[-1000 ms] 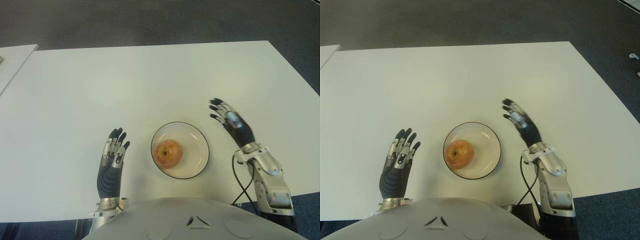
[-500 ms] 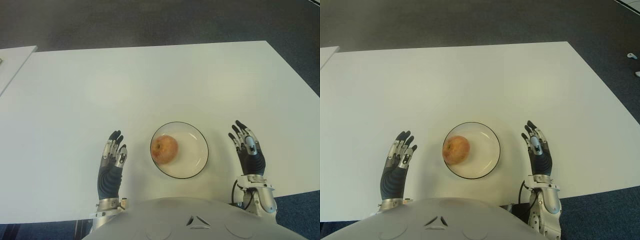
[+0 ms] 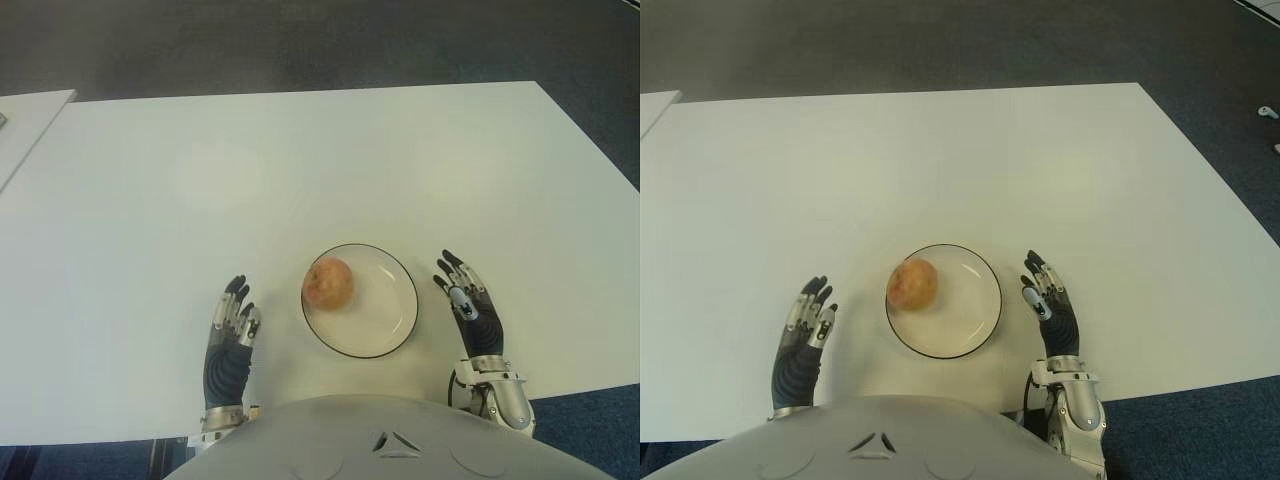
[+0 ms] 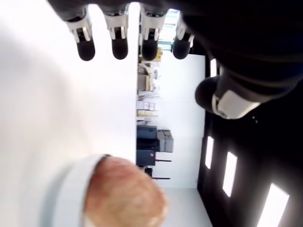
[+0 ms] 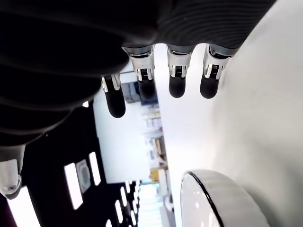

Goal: Put the apples into the plate.

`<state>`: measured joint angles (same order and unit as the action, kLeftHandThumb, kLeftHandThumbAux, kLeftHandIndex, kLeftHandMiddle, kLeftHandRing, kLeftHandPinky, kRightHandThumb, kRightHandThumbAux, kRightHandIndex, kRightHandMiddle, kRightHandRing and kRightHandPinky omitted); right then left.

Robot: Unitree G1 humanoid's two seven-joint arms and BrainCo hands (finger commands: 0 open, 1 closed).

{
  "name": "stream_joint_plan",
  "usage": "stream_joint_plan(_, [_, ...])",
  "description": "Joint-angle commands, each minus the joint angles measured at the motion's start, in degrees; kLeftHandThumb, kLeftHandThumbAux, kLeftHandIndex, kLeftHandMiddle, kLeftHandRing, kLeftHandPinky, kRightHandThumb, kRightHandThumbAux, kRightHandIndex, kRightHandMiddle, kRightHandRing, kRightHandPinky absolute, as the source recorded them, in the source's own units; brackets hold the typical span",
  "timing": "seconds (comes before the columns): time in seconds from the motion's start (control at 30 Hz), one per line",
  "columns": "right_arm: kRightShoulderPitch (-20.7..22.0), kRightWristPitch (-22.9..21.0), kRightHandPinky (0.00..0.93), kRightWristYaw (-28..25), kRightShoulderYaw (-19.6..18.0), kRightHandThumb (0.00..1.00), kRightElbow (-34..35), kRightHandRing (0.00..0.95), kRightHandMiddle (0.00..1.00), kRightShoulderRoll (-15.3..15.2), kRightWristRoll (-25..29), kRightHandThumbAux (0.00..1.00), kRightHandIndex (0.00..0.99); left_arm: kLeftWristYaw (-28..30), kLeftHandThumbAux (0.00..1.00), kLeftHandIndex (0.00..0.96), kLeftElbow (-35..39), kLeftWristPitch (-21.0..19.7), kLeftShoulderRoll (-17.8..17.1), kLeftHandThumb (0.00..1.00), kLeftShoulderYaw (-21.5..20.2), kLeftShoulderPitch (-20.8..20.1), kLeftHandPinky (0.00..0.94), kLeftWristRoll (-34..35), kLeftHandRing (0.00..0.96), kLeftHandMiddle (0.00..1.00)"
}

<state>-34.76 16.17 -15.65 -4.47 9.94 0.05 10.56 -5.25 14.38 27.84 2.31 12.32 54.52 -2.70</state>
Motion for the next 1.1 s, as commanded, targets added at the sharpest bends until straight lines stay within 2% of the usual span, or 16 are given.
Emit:
stream_joint_plan(0.03, [-0.08,1.4,0.045,-1.04,0.62,0.202,-3.14,0.026,0.093,-1.03,-0.27,0.467,0.235,-0.21,0.457,0.176,-10.52,4.32,-0.45,0.115,-1.97,-7.5,0.036,-1.52,0.012,0.048])
stream_joint_plan(0.17, [1.72,2.58,0.054,-1.78,0.46,0.205,-7.54,0.04,0.107,-1.66,0.16,0.486,0.257,0.96,0.427,0.199,-17.88,7.71,-1.64,0.12,-3.62,-13.57,0.053,-1.06,0.031,0.071])
stream_joint_plan(0.3, [2.49,3.45,0.055,-2.16,1.03,0.206,-9.6,0.047,0.111,-1.69,0.53,0.51,0.244,2.13,0.43,0.195,-18.35,8.68,-1.57,0.122,-3.31,-13.57,0.075,0.69,0.043,0.08])
stream_joint_plan(0.57, [2.83,3.91,0.084,-2.71,2.56,0.192,-12.87,0.068,0.124,-1.28,0.94,0.571,0.178,3.58,0.468,0.127,-14.81,4.65,-0.84,0.107,-2.13,-12.68,0.093,3.37,0.042,0.064])
stream_joint_plan(0.77, [2.82,3.9,0.085,-2.29,3.11,0.184,-13.2,0.073,0.117,-0.58,1.46,0.612,0.117,3.61,0.5,0.134,-14.04,0.22,-0.3,0.118,-2.77,-12.7,0.11,4.98,0.051,0.071])
stream_joint_plan(0.87, [2.5,4.0,0.09,-2.29,3.31,0.184,-13.33,0.079,0.118,-0.09,1.93,0.624,0.105,4.17,0.504,0.134,-15.68,-1.52,-0.38,0.12,-3.48,-13.88,0.115,6.09,0.057,0.074])
stream_joint_plan(1.1, [2.56,2.83,0.093,-2.36,4.02,0.2,-13.86,0.085,0.121,0.48,3.51,0.635,0.101,3.23,0.527,0.111,-14.76,-5.09,0.01,0.118,-3.71,-13.86,0.13,5.16,0.067,0.078])
